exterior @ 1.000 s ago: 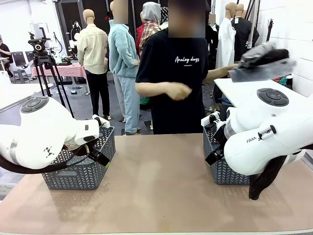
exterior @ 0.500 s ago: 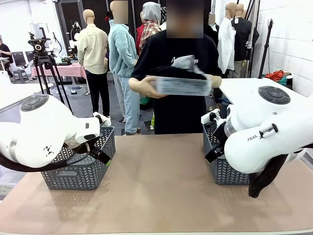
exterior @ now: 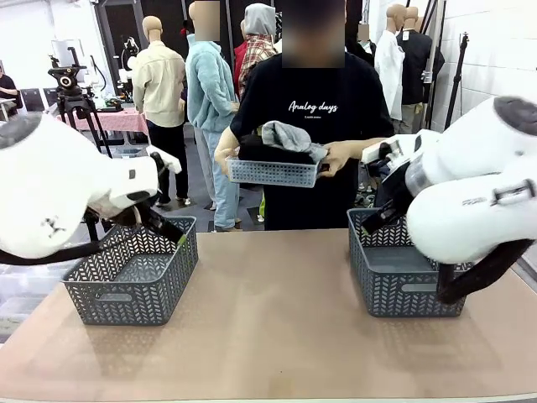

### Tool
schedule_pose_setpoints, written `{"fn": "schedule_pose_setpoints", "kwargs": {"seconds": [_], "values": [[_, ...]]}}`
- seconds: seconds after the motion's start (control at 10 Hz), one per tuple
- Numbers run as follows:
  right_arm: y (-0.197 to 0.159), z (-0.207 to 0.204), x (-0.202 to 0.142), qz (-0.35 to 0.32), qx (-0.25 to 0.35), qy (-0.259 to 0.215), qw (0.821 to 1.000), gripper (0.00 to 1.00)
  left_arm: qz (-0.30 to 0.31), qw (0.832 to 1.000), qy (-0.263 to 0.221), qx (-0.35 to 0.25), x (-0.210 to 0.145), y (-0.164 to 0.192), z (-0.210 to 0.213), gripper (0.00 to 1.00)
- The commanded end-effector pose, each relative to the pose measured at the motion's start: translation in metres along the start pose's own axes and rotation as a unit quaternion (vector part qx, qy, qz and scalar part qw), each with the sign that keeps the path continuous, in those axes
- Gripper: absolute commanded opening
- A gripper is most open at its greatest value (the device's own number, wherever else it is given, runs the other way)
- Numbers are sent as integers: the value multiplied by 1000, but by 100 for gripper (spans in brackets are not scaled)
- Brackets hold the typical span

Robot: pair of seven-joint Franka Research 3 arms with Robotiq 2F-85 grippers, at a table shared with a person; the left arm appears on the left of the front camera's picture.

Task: Sort the tops and bottoms.
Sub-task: Lift clothes from the center of the table with your left hand.

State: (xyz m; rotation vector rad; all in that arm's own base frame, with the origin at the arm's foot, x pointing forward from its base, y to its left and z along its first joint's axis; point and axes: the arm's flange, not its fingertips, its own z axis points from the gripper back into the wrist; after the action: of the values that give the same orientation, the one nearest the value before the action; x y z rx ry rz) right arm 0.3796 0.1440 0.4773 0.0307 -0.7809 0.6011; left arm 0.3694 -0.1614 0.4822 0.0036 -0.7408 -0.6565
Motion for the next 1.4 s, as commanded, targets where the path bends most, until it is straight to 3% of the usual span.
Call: {"fn": "schedule_pose_setpoints", "kwargs": {"seconds": [0.0, 0.3, 0.5, 0.6, 1.3], "values": [[-5, 37, -31, -34, 26, -12, 999, 100, 11, 1000, -1, -23, -5, -2, 32, 100], [-18, 56, -46, -66, 56, -23, 996, 100, 42, 998, 5, -41, -19, 8, 58, 100], [-20, 34, -43, -71, 86, -5, 994, 100, 58, 997, 4, -43, -21, 12, 50, 100], [-32, 53, -1, -71, 41, -20, 996, 100, 42, 999, 8, -28, -3, 13, 57, 100], [-32, 53, -1, -71, 41, -20, 996, 100, 42, 999, 8, -28, -3, 13, 57, 100]]}}
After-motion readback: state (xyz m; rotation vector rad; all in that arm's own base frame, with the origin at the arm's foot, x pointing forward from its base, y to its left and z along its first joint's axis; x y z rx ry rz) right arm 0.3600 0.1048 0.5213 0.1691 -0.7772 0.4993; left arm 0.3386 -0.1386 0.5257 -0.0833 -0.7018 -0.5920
